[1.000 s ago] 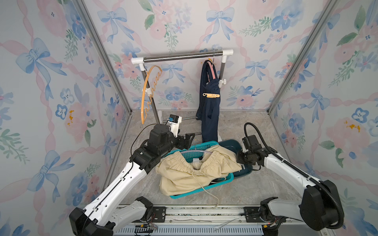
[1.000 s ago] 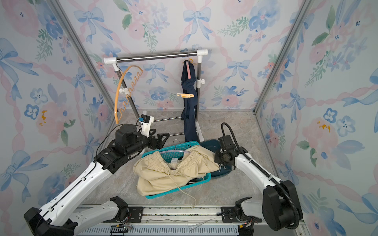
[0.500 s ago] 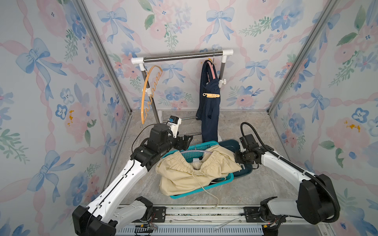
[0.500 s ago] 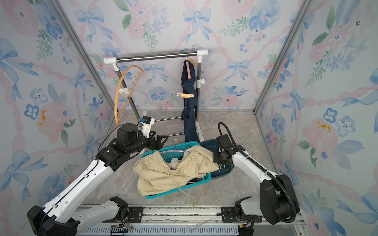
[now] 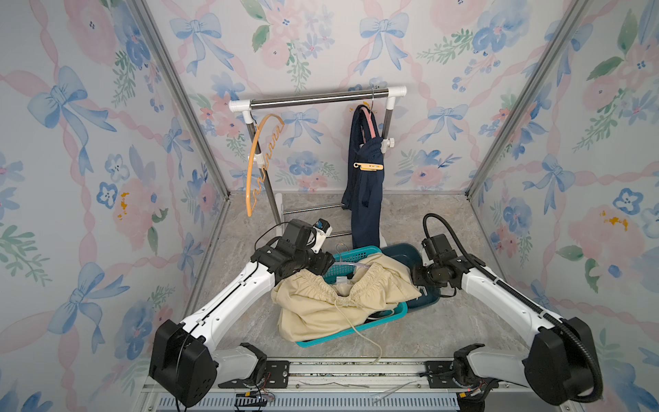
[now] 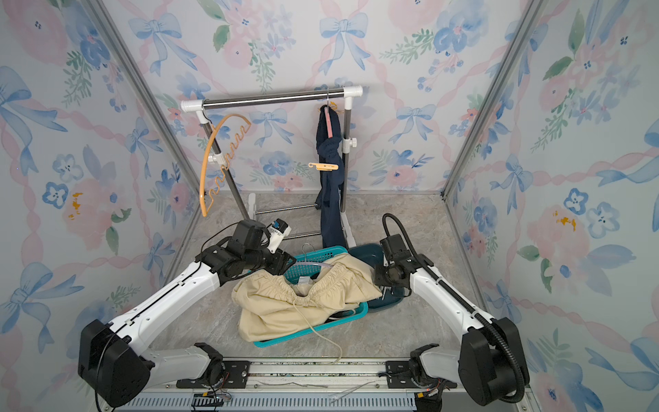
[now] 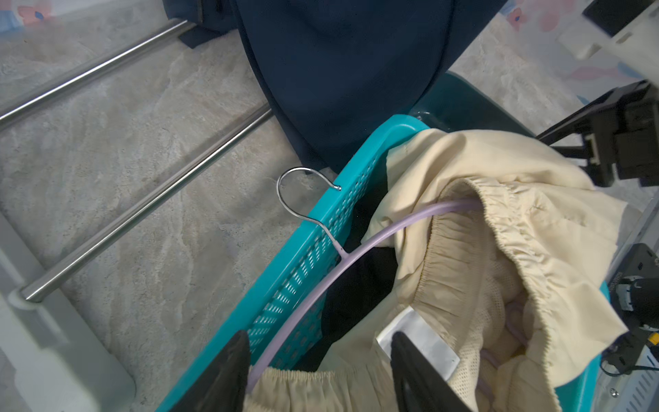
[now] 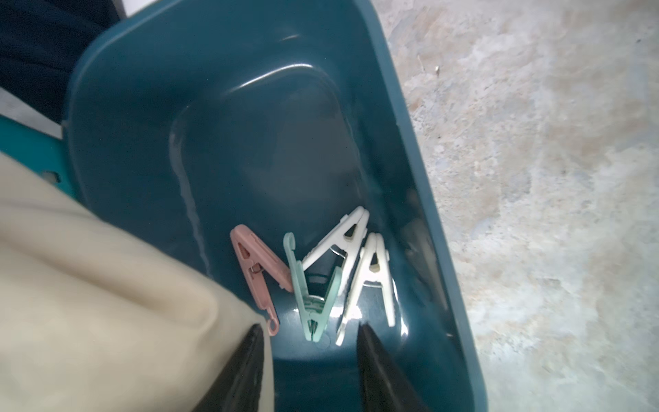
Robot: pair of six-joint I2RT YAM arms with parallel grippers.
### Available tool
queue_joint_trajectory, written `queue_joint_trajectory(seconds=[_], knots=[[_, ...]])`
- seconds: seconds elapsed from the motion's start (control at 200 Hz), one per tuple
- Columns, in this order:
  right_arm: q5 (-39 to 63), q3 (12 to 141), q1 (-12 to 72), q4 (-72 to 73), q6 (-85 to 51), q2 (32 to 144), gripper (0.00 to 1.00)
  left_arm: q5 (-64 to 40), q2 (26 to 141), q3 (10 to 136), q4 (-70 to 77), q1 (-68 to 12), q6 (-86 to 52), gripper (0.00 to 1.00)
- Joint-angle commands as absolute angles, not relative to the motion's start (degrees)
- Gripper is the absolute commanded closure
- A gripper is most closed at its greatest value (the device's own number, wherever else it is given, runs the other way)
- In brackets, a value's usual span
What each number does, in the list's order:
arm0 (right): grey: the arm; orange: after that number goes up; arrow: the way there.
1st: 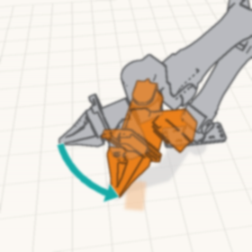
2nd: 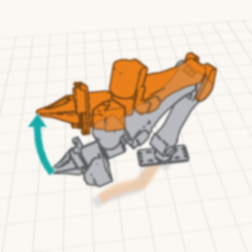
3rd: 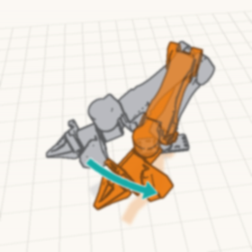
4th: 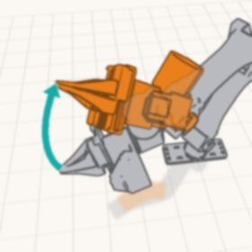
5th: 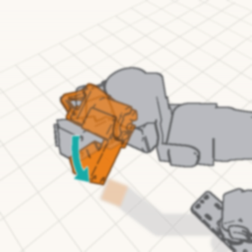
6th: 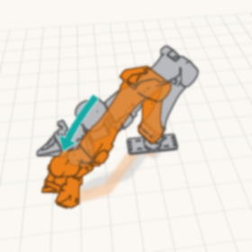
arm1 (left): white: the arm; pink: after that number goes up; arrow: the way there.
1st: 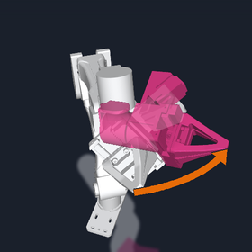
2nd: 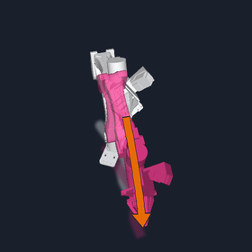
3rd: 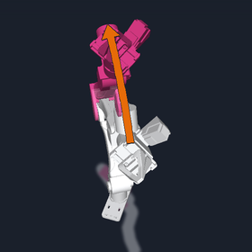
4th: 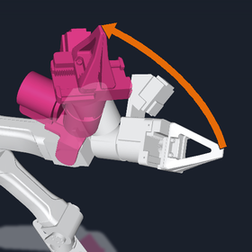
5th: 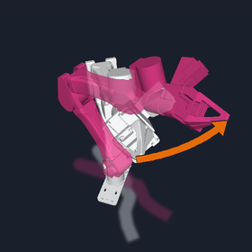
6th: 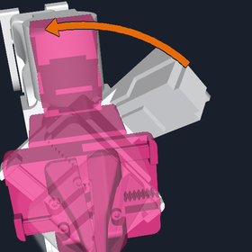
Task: Remove the clothespins securing shorts to the hanger
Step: Place the clothespin in the storage box, then pick up the hanger from the basket.
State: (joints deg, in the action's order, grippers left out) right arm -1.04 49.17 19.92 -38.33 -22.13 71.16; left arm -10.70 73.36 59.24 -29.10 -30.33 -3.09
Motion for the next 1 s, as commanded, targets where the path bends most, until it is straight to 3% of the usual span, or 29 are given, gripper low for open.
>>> queue_joint_trajectory(seconds=[0.0,0.145,0.555,0.745,0.85,0.99], knots=[[-2.4,51.5,19.5,-42.7,-21.7,67.6,0.51,-8.3,75.6,58.0,-30.7,-31.4,5.4,0.41],[-2.3,52.3,19.1,-44.4,-21.6,63.5,0.48,-4.1,79.1,58.4,-30.7,-32.3,12.0,0.45],[-0.7,52.3,19.0,-43.4,-22.2,59.6,0.46,1.4,88.7,63.1,-30.1,-35.0,17.7,0.47],[-0.5,52.3,19.0,-43.1,-22.4,59.4,0.46,3.4,89.4,64.2,-29.3,-35.0,18.5,0.58],[-0.3,52.3,19.0,-42.6,-22.6,59.4,0.46,4.9,89.4,64.4,-29.2,-35.1,19.0,0.73],[0.1,52.3,19.1,-42.3,-22.8,59.3,0.46,7.8,88.1,64.1,-29.3,-35.4,19.5,0.81]])
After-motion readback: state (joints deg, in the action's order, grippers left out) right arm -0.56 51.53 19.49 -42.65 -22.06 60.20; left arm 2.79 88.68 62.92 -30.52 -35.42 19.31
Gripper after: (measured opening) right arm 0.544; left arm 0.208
